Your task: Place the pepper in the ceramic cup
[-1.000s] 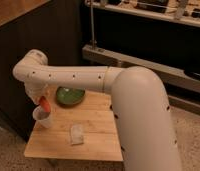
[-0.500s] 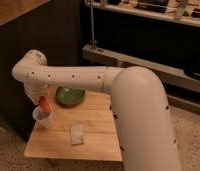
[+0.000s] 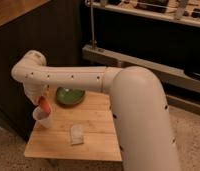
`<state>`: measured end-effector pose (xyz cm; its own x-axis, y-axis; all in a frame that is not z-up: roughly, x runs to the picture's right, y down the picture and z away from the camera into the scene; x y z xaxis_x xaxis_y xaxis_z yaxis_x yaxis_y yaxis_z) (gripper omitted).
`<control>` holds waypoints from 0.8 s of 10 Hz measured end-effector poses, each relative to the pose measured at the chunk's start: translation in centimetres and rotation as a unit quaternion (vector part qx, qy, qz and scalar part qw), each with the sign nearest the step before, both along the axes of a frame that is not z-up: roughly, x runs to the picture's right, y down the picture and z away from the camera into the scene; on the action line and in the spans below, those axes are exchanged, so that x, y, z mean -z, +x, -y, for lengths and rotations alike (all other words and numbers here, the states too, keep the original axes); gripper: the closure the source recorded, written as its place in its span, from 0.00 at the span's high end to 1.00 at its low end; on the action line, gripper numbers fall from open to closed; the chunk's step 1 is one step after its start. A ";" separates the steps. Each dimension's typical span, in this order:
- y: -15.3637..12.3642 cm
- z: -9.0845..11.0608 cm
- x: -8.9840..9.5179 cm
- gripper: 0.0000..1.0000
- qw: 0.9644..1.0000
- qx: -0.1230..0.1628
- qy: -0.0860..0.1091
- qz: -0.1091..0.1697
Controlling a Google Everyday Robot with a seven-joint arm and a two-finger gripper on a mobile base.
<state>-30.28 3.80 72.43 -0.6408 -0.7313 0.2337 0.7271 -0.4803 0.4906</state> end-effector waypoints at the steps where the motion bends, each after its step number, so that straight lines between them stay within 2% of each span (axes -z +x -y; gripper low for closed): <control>1: -0.1 0.0 0.0 0.03 1.000 0.000 0.000 0.000; 6: -0.3 -0.2 0.0 0.03 1.000 0.003 0.001 0.002; 8: -0.4 -0.3 -0.1 0.15 1.000 0.004 0.001 0.002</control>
